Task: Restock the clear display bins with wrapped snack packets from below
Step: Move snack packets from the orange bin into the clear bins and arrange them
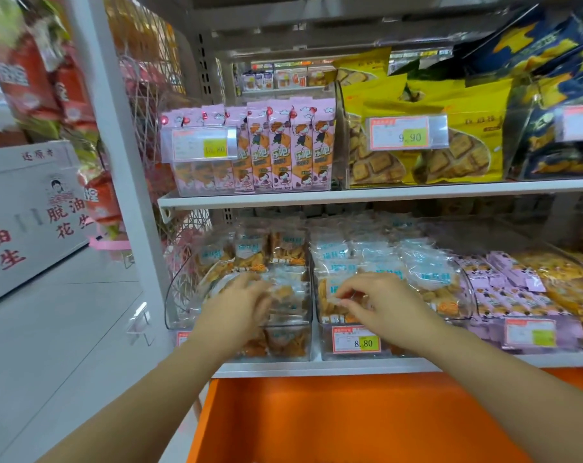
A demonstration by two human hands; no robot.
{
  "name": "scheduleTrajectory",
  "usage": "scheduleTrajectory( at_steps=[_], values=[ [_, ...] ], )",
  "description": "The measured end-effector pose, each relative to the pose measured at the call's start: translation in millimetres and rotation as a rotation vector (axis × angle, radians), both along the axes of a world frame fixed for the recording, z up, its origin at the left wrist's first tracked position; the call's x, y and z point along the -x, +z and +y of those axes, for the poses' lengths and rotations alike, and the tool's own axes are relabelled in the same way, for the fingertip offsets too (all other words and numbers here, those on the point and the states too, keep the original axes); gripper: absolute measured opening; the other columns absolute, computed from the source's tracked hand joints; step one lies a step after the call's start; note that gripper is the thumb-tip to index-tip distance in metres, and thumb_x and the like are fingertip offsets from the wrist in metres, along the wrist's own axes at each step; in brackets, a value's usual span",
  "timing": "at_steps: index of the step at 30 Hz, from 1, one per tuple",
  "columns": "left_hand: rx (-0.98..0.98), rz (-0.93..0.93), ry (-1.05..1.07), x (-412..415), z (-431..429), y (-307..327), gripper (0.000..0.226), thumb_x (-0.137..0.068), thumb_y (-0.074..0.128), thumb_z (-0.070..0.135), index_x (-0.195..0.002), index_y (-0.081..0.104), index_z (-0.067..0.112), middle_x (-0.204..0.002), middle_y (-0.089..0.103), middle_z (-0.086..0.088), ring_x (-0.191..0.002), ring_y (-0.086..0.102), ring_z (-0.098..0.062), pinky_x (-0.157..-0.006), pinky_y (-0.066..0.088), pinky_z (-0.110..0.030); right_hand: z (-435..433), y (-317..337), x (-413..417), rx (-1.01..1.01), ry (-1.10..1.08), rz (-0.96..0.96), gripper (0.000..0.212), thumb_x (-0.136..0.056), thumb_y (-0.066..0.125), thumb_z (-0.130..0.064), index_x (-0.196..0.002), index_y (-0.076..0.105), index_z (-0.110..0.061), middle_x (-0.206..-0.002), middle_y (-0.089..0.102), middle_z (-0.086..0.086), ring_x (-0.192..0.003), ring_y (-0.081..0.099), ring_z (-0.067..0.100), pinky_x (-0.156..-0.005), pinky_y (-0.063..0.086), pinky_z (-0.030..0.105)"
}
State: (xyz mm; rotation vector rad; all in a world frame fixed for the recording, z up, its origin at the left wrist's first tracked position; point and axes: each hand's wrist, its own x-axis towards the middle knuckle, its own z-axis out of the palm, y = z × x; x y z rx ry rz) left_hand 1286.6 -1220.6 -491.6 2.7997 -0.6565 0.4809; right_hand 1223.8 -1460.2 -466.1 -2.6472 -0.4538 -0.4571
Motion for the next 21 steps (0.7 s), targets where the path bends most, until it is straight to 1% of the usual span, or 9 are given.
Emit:
scheduleTrajectory(
  at_steps=[3, 5, 6, 9, 12, 14, 16, 19, 21],
  values=[
    [0.434, -0.07, -0.081, 23.2, -7.0, 32.5, 0.004, -0.097, 0.045, 0.033, -0.097, 0.049, 0.031, -0.09, 0.059, 0.01, -0.072, 0.056, -0.005, -0.061, 0.045, -0.02, -2.8, 10.3, 6.0, -0.202, 0.015, 0.098, 0.045, -0.089, 0.062, -0.032, -0.13, 0.047, -0.04, -0.115, 0.052, -0.02, -0.101, 0.05, -0.007, -0.091, 0.046, 0.021],
    [0.652, 0.144, -0.172, 41.0, -20.2, 52.1, 0.004, -0.097, 0.047, 0.033, -0.098, 0.048, 0.029, -0.083, 0.065, 0.005, -0.068, 0.061, -0.007, -0.06, 0.048, -0.022, -3.0, 19.9, 12.3, -0.442, 0.081, 0.221, 0.068, -0.084, 0.068, -0.032, -0.136, 0.027, -0.05, -0.125, 0.042, -0.025, -0.11, 0.048, -0.007, -0.09, 0.046, 0.019],
    [0.705, 0.252, -0.216, 48.3, -27.6, 57.8, 0.009, -0.096, 0.048, 0.035, -0.1, 0.051, 0.027, -0.086, 0.067, 0.004, -0.072, 0.064, -0.01, -0.064, 0.051, -0.025, -3.2, 24.6, 15.8, -0.562, 0.116, 0.294, 0.071, -0.082, 0.07, -0.029, -0.134, 0.026, -0.05, -0.125, 0.043, -0.024, -0.107, 0.053, -0.005, -0.086, 0.048, 0.018],
    [0.834, 0.48, -0.283, 58.0, -47.1, 60.9, 0.022, -0.095, 0.049, 0.037, -0.104, 0.056, 0.02, -0.089, 0.07, 0.003, -0.071, 0.066, -0.008, -0.061, 0.053, -0.024, -6.8, 31.0, 26.5, -0.82, 0.169, 0.438, 0.047, -0.082, 0.069, -0.009, -0.118, 0.05, -0.031, -0.11, 0.066, 0.002, -0.086, 0.068, 0.009, -0.071, 0.056, 0.02],
    [1.033, 0.688, -0.285, 57.2, -63.3, 56.2, 0.038, -0.084, 0.059, 0.043, -0.114, 0.058, 0.019, -0.095, 0.071, 0.001, -0.075, 0.067, -0.009, -0.066, 0.053, -0.024, -17.8, 26.0, 32.4, -0.933, 0.112, 0.434, 0.031, -0.081, 0.067, -0.002, -0.108, 0.061, -0.018, -0.092, 0.072, 0.008, -0.079, 0.07, 0.016, -0.069, 0.057, 0.027],
    [1.063, 0.778, -0.277, 54.7, -76.0, 47.6, 0.049, -0.078, 0.068, 0.037, -0.122, 0.052, 0.023, -0.106, 0.07, -0.003, -0.087, 0.07, -0.015, -0.078, 0.057, -0.033, -28.1, 15.2, 34.2, -1.068, 0.06, 0.422, 0.027, -0.081, 0.068, -0.002, -0.105, 0.062, -0.012, -0.091, 0.073, 0.009, -0.082, 0.07, 0.019, -0.074, 0.058, 0.031],
    [1.082, 0.82, -0.271, 54.1, -90.4, 38.4, 0.052, -0.08, 0.073, 0.019, -0.126, 0.048, 0.022, -0.108, 0.068, -0.01, -0.09, 0.07, -0.021, -0.084, 0.056, -0.037, -34.6, 1.3, 37.8, -1.139, -0.005, 0.414, 0.027, -0.08, 0.069, -0.002, -0.105, 0.061, -0.01, -0.091, 0.074, 0.007, -0.083, 0.07, 0.018, -0.075, 0.058, 0.033],
    [0.945, 0.711, -0.26, 52.6, -108.4, 29.4, 0.058, -0.081, 0.073, 0.01, -0.129, 0.045, 0.025, -0.095, 0.064, -0.01, -0.082, 0.067, -0.015, -0.073, 0.056, -0.022, -40.7, -24.2, 47.9, -1.008, -0.094, 0.32, 0.025, -0.083, 0.069, -0.011, -0.103, 0.058, -0.02, -0.094, 0.071, -0.004, -0.087, 0.068, 0.008, -0.076, 0.056, 0.027],
    [0.782, 0.654, -0.283, 52.2, -118.1, 24.8, 0.062, -0.082, 0.073, 0.012, -0.133, 0.042, 0.028, -0.09, 0.067, -0.008, -0.075, 0.066, -0.007, -0.067, 0.054, -0.017, -46.0, -33.7, 54.9, -0.922, -0.133, 0.213, 0.036, -0.083, 0.07, -0.014, -0.108, 0.051, -0.032, -0.103, 0.065, -0.01, -0.093, 0.064, 0.0, -0.076, 0.053, 0.02]
  ],
)
